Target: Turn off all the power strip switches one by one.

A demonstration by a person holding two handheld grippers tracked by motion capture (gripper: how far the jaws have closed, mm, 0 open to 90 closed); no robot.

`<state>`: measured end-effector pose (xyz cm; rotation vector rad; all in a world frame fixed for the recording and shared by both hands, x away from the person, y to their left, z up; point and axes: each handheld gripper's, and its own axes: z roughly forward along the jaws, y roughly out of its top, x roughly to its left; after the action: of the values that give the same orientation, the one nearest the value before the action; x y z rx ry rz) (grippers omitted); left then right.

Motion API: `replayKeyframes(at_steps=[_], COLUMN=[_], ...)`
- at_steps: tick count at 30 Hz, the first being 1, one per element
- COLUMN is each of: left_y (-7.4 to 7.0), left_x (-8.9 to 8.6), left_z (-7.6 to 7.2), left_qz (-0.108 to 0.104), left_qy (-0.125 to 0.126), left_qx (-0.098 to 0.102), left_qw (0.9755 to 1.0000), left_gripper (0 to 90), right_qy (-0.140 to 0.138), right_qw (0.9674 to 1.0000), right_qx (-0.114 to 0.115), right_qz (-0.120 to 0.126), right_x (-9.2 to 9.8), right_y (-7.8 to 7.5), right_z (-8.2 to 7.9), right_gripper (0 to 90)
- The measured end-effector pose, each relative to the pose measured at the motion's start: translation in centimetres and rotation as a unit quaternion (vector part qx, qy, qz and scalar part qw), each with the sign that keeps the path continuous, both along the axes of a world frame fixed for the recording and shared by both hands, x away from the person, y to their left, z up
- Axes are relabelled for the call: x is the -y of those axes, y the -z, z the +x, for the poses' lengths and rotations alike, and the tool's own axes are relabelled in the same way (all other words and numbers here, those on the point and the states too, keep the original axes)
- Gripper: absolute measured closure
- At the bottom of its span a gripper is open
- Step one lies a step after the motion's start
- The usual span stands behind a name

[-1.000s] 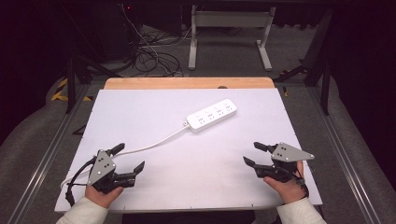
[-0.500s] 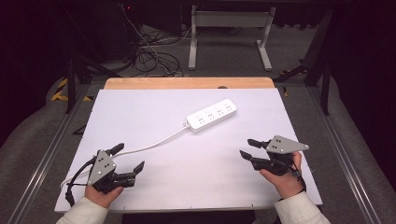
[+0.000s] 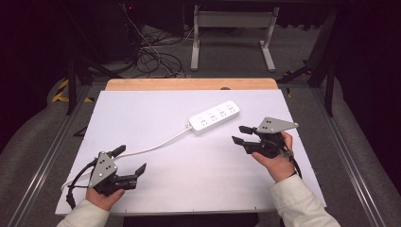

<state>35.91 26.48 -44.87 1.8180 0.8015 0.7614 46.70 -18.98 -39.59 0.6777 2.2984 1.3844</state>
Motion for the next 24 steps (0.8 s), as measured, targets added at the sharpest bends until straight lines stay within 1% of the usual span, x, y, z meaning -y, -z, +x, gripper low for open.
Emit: replayKeyframes(at_steps=[4,5,8,9,12,13,15,16,18,19,20,21,22,24], left_y=[0.0,0.0,0.0,0.0,0.0,0.0,0.0,0.0,0.0,0.0,0.0,0.0,0.0,0.0], left_x=[0.1,0.1,0.0,0.0,0.0,0.0,0.0,0.0,0.0,0.0,0.0,0.0,0.0,0.0], left_z=[0.0,0.0,0.0,0.0,0.0,0.0,0.0,0.0,0.0,0.0,0.0,0.0,0.0,0.0], left_qz=[0.001,0.001,0.001,0.001,0.003,0.003,0.003,0.0,0.0,0.003,0.002,0.003,0.003,0.003], left_qy=[0.0,0.0,-0.001,-0.001,-0.001,-0.001,0.0,0.0,0.0,0.0,-0.001,-0.001,-0.001,-0.001], left_qx=[-0.001,-0.001,0.001,0.001,0.001,0.001,0.001,0.001,0.0,0.001,0.001,0.001,0.001,0.001], left_qw=[1.0,1.0,1.0,1.0,1.0,1.0,1.0,1.0,1.0,1.0,1.0,1.0,1.0,1.0], left_gripper=[11.9,11.9,11.9,11.9,11.9,11.9,11.9,11.9,11.9,11.9,11.9,11.9,11.9,11.9], right_qy=[-0.006,-0.006,-0.011,-0.011,-0.013,-0.013,-0.011,-0.01,-0.015,-0.015,-0.014,-0.014,-0.013,-0.01], right_qw=[1.0,1.0,0.9998,0.9998,0.9998,0.9998,0.9997,0.9997,0.9996,0.9995,0.9997,0.9997,0.9999,0.9998], right_qx=[0.001,0.001,0.005,0.005,0.006,0.006,0.007,0.009,0.01,0.01,0.005,0.005,-0.007,-0.011], right_qz=[-0.006,-0.006,-0.013,-0.013,-0.016,-0.016,-0.02,-0.021,-0.024,-0.024,-0.021,-0.021,-0.006,-0.014], right_x=[-1.1,-1.1,-2.1,-2.1,-3.0,-3.0,-3.5,-3.9,-4.3,-4.5,-4.7,-4.7,-5.0,-5.5], right_y=[-0.6,-0.6,-1.2,-1.2,-1.7,-1.7,-1.8,-2.0,-2.2,-2.3,-2.3,-2.3,-2.3,-2.4], right_z=[0.7,0.7,1.5,1.5,2.5,2.5,3.0,3.4,3.8,3.9,4.1,4.1,4.4,4.8], right_gripper=[52.8,52.8,52.8,52.8,53.6,53.6,54.4,57.4,62.9,66.4,72.2,72.2,78.6,79.7])
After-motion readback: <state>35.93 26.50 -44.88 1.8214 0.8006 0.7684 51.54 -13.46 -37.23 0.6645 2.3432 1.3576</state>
